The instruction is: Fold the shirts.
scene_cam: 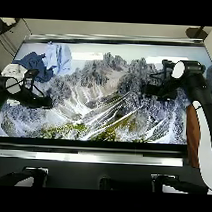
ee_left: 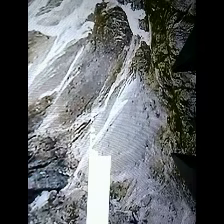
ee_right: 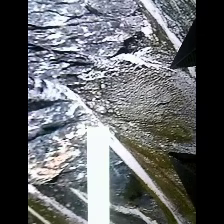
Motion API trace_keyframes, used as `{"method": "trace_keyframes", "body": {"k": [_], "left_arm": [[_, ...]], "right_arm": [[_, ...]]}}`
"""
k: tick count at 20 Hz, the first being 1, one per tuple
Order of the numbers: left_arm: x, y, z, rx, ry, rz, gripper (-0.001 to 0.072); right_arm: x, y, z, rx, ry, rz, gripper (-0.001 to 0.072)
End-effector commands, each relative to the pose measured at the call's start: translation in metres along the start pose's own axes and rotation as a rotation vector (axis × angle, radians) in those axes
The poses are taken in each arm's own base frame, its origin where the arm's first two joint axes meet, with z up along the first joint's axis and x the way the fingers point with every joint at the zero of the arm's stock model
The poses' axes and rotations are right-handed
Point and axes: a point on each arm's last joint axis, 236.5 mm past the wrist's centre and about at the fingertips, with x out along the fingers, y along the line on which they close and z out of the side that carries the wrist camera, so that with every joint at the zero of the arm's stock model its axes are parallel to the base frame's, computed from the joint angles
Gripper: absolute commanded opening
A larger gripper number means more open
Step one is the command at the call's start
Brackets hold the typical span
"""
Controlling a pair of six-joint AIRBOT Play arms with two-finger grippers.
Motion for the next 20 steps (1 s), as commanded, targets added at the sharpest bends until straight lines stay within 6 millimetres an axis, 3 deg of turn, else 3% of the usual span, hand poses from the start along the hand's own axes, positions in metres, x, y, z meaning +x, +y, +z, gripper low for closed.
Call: {"method": "trace_keyframes", "body": {"k": [1,6,9,11,12,14,15,17,20], "left_arm": [[0.000,-0.004,0.002,-0.004,-0.009,-0.015,0.0608],[-0.002,-0.008,0.026,-0.009,-0.110,-0.033,0.0609],[-0.004,-0.014,0.040,-0.074,-0.170,-0.065,0.0609],[-0.015,-0.015,0.080,-0.091,-0.342,-0.082,0.0686],[-0.028,-0.009,0.110,-0.126,-0.466,-0.090,0.0694],[-0.050,0.026,0.166,-0.290,-0.646,-0.099,0.0681],[-0.051,0.058,0.185,-0.389,-0.661,-0.085,0.0677],[-0.035,0.127,0.197,-0.517,-0.561,-0.024,0.0676],[-0.005,0.215,0.189,-0.661,-0.399,0.039,0.0677]], "right_arm": [[-0.003,0.008,0.040,0.001,-0.171,0.036,0.0614],[-0.006,0.012,0.055,0.001,-0.236,0.050,0.0615],[-0.016,0.018,0.086,0.000,-0.371,0.077,0.0616],[-0.017,0.018,0.087,0.001,-0.377,0.079,0.0615],[-0.016,0.017,0.083,0.000,-0.360,0.075,0.0615],[-0.011,0.015,0.070,0.000,-0.302,0.063,0.0615],[-0.009,0.013,0.064,0.000,-0.274,0.057,0.0615],[-0.005,0.011,0.048,0.000,-0.205,0.045,0.0615],[0.000,0.010,0.031,0.003,-0.128,0.039,0.0615]]}}
